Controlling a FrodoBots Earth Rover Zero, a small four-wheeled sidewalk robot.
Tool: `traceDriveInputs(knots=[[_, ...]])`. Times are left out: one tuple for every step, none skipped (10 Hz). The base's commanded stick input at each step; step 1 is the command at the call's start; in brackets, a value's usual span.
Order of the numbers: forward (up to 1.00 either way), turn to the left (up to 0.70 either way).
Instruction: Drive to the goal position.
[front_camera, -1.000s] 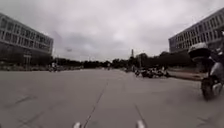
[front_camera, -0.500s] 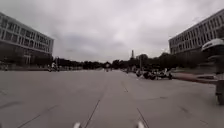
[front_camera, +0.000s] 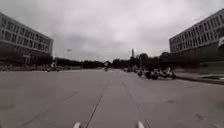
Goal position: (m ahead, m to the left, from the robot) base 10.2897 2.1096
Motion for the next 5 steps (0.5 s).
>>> traceDriveInputs(knots=[[0.70, 0.01], [0.70, 0.01], [0.70, 0.01], [0.70, 0.01], [0.70, 0.01]])
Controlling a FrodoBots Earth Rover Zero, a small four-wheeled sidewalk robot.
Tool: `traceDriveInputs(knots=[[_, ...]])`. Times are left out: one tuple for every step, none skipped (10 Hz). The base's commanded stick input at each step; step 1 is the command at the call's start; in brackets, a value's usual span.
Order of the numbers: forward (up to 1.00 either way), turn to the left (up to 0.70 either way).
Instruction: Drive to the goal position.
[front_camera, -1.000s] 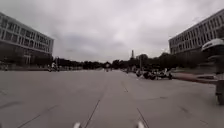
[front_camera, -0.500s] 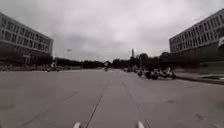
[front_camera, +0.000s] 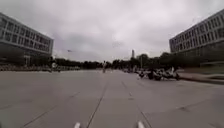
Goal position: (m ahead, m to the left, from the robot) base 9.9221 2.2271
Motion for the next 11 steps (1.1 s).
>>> traceDriveInputs(knots=[[0.70, 0.01], [0.70, 0.01], [0.70, 0.01], [0.70, 0.01], [0.70, 0.01], [0.70, 0.01], [0.70, 0.01], [0.70, 0.01], [0.70, 0.01], [0.70, 0.01], [0.70, 0.01]])
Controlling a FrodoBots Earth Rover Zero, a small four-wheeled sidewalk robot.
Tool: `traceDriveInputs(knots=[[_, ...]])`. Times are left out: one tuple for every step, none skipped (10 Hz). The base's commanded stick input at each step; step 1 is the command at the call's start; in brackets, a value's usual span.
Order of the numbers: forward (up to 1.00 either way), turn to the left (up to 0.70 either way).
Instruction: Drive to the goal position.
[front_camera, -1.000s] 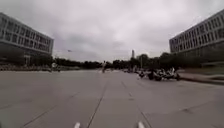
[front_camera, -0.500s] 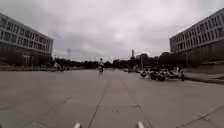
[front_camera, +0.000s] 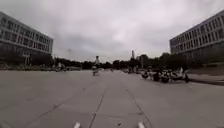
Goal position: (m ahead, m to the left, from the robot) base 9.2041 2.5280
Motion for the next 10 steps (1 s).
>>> traceDriveInputs(knots=[[0.70, 0.01], [0.70, 0.01], [0.70, 0.01], [0.70, 0.01], [0.70, 0.01], [0.70, 0.01], [0.70, 0.01], [0.70, 0.01], [0.70, 0.01], [0.70, 0.01]])
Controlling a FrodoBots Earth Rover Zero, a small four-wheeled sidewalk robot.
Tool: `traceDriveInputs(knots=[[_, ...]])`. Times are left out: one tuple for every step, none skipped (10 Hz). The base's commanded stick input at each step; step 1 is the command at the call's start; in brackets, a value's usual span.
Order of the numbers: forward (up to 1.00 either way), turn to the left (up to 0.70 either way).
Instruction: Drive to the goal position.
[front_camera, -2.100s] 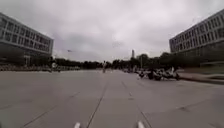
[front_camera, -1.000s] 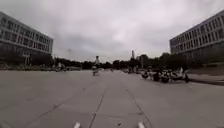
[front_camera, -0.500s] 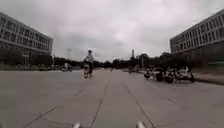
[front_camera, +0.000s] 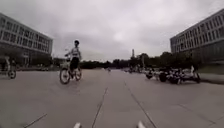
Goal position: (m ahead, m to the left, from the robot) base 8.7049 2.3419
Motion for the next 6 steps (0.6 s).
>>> traceDriveInputs(knots=[[0.70, 0.01], [0.70, 0.01], [0.70, 0.01], [0.70, 0.01], [0.70, 0.01], [0.70, 0.01]])
